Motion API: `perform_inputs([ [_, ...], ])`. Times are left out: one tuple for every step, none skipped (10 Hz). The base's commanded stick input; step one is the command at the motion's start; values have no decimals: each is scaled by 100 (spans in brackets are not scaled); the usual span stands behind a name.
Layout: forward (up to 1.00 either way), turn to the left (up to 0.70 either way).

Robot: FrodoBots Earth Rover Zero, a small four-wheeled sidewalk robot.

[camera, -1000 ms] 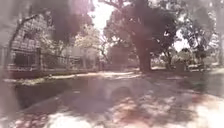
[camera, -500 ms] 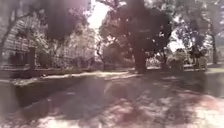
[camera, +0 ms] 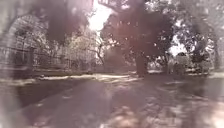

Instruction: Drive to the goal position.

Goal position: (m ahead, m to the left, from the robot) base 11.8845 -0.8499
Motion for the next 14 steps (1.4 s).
perform_inputs([
  [70, 0],
  [70, 0],
  [70, 0],
  [70, 0],
  [70, 0],
  [70, 0],
  [70, 0],
  [70, 0],
  [70, 0],
  [70, 0],
  [70, 0],
  [70, 0],
  [70, 0],
  [70, 0],
])
